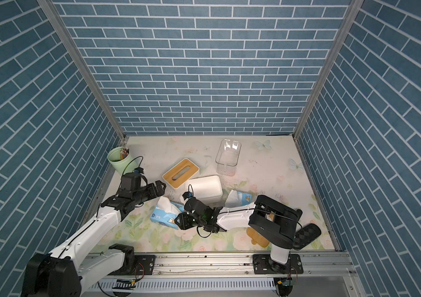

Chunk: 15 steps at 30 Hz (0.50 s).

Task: Put the tissue paper into the tissue box
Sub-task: Pick up the paper towel from the center of the board.

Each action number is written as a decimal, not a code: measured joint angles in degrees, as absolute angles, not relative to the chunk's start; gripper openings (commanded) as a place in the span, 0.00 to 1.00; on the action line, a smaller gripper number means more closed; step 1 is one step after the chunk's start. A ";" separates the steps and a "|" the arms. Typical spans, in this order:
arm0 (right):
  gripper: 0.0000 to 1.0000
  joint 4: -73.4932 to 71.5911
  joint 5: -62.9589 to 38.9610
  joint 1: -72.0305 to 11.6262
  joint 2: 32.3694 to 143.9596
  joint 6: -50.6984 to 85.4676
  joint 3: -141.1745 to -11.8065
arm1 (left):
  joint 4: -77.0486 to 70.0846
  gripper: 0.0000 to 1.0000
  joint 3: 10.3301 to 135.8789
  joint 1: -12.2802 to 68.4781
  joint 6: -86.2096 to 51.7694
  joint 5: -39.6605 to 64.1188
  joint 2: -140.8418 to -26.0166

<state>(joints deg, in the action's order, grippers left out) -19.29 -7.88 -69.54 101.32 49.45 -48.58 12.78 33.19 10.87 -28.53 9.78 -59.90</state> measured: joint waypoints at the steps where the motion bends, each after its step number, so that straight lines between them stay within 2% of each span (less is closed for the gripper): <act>1: 0.26 -19.66 -7.77 -69.34 101.32 49.87 -48.53 | 12.56 0.98 33.15 10.87 -28.60 9.96 -59.90; 8: 0.02 -24.32 -8.21 -66.87 100.77 52.88 -45.76 | 10.81 0.98 31.31 10.87 -29.12 10.61 -59.48; 15: 0.00 -24.43 -8.73 -64.51 96.92 53.19 -42.00 | 10.81 0.98 30.85 10.87 -29.12 11.60 -58.72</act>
